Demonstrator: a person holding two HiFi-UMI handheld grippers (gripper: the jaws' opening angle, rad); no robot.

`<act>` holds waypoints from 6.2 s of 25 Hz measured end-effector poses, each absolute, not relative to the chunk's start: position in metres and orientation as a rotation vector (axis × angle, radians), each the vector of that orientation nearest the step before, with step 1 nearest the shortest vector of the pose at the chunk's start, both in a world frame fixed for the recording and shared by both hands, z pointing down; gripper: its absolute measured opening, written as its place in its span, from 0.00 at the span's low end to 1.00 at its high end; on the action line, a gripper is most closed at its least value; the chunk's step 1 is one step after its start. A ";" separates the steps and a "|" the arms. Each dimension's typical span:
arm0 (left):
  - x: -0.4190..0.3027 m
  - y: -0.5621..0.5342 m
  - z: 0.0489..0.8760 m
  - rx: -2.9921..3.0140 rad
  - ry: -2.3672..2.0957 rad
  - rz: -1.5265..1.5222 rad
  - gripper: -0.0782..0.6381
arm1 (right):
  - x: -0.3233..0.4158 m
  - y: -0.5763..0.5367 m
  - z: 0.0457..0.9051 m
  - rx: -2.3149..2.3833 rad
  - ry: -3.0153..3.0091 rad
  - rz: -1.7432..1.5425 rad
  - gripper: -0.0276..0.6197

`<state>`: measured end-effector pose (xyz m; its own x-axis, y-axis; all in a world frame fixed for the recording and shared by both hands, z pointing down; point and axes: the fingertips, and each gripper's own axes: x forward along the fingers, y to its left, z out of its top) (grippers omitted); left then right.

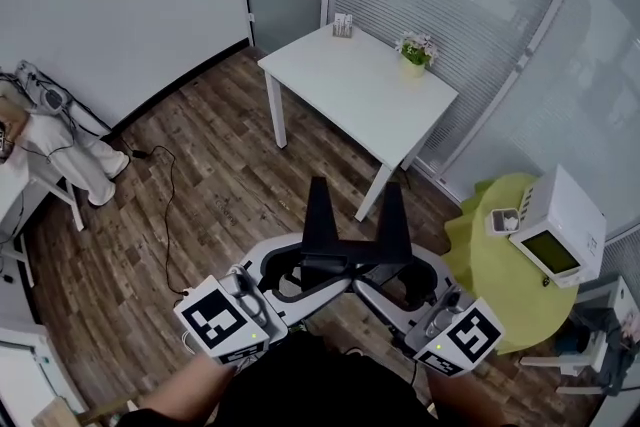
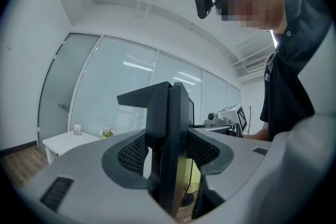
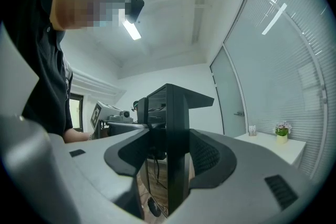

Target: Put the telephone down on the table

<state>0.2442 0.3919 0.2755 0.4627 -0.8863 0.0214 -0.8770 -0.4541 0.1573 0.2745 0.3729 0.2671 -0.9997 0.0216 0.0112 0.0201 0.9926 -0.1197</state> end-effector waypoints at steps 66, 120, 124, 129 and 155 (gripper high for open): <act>-0.048 0.064 0.289 2.580 -1.462 -0.104 0.44 | -0.017 0.045 0.278 0.013 -3.132 0.249 0.42; -0.210 -0.120 0.326 2.673 -1.051 0.007 0.44 | -0.175 -0.131 0.318 0.486 -3.094 0.401 0.42; -0.198 -0.149 0.329 2.671 -1.017 0.028 0.44 | -0.162 -0.158 0.321 0.523 -3.086 0.423 0.42; -0.177 -0.183 0.336 2.667 -0.976 0.053 0.44 | -0.140 -0.192 0.328 0.570 -3.074 0.449 0.42; -0.163 -0.305 0.497 2.408 -0.527 0.210 0.45 | -0.125 -0.305 0.490 0.922 -2.735 0.925 0.42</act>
<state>-0.1627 -0.3050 0.4966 0.9061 -0.3177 0.2792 -0.4227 -0.7043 0.5703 -0.1245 -0.3049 0.4896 -0.8092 -0.5140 0.2846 -0.5812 0.6298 -0.5153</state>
